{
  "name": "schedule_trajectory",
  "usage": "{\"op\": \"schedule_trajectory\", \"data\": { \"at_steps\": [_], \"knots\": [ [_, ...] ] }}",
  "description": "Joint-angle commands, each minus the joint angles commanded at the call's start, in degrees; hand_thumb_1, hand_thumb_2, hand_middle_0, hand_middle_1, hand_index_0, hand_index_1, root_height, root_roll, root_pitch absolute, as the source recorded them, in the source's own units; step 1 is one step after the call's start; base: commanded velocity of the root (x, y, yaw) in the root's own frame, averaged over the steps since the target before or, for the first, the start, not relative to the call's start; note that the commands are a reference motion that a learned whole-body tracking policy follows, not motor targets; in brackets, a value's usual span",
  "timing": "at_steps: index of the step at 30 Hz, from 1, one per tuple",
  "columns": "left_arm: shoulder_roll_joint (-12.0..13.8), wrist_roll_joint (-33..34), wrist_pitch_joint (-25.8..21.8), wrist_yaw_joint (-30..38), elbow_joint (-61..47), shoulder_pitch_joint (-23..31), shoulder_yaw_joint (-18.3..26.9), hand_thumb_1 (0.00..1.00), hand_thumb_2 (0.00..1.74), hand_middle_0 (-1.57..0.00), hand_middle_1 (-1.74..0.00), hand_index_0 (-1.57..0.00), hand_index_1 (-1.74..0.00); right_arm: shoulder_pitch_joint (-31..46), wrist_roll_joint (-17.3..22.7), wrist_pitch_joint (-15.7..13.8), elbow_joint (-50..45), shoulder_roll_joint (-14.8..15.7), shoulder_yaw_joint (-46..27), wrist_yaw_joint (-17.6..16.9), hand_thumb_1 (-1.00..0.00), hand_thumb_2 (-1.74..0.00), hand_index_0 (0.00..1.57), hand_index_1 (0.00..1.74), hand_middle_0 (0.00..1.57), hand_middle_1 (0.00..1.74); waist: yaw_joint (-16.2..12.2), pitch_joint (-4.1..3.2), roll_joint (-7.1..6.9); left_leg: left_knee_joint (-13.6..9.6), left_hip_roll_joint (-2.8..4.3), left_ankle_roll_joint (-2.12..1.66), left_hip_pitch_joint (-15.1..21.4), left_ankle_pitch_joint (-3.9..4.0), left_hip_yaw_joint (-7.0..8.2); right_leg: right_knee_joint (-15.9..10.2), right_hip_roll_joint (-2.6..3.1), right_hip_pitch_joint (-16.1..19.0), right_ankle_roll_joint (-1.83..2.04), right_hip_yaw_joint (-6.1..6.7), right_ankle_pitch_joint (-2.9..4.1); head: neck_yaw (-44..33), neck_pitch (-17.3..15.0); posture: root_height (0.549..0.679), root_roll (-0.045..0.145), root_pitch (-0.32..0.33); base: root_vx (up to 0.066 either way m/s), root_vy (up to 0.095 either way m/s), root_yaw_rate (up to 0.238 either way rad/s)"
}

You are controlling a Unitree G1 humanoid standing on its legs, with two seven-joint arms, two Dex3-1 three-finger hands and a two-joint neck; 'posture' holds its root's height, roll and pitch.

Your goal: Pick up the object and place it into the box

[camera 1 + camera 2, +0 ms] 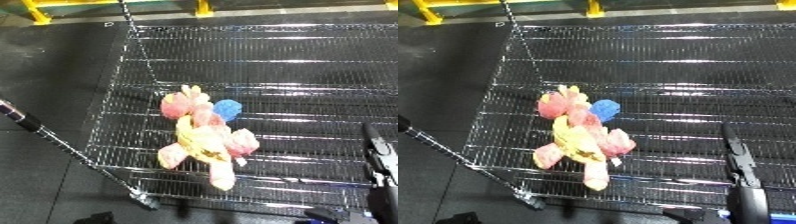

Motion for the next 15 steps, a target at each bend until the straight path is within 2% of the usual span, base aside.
{"op": "schedule_trajectory", "data": {
  "at_steps": [4,15],
  "knots": [
    [0.6,-0.6,-0.6,-0.3,0.3,-0.2,-1.8,1.00,1.74,-1.57,-1.74,-1.57,-1.74,-6.9,-0.8,0.6,3.6,-2.2,4.8,0.2,0.00,0.00,0.00,0.00,0.00,0.00,2.1,0.06,0.23,0.5,-0.27,0.01,-1.0,-0.01,-0.55,-0.1,-0.24,-0.4,0.07,-0.31,0.34,1.8,-0.8,0.638,0.036,-0.155,0.008,0.004,0.081],
    [1.6,-1.5,-2.3,0.1,0.8,-0.9,-4.4,1.00,1.74,-1.57,-1.74,-1.57,-1.74,-23.5,-1.6,2.5,16.9,-2.8,16.1,0.5,0.00,0.00,0.00,0.00,0.00,0.00,6.4,0.26,1.14,2.1,-1.25,0.17,-4.3,-0.34,-1.76,-0.1,-0.99,-2.4,0.03,-1.04,1.17,6.7,-1.7,0.637,0.022,-0.115,0.001,0.023,0.058]
  ]
}}
